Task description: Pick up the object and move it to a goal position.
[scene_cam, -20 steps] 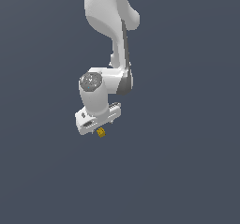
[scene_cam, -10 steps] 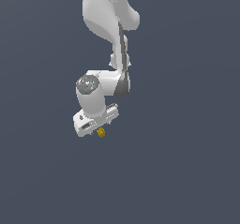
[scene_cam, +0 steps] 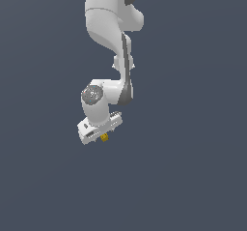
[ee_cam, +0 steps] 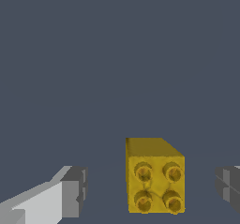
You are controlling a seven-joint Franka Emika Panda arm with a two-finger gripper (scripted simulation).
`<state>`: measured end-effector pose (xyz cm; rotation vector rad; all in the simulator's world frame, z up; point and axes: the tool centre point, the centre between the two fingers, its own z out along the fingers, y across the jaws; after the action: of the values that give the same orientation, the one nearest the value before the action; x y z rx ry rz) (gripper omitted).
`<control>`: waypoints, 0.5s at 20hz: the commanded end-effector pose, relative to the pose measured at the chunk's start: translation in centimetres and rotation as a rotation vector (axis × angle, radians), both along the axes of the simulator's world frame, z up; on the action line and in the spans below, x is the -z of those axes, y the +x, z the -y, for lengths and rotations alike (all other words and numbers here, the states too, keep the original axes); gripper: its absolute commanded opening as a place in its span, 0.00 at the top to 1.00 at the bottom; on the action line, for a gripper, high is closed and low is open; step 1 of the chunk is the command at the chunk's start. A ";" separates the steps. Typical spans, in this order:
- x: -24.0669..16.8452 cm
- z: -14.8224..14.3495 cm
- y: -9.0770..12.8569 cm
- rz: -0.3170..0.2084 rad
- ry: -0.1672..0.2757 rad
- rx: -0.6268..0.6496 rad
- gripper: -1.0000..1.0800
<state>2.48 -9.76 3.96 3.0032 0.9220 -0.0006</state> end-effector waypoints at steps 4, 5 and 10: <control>1.7 0.0 0.0 0.000 0.000 -0.001 0.04; 1.8 0.0 0.1 0.000 0.000 -0.001 0.04; 1.8 0.0 0.1 0.000 0.000 -0.001 1.00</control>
<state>2.55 -9.79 2.21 3.0028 0.9238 -0.0010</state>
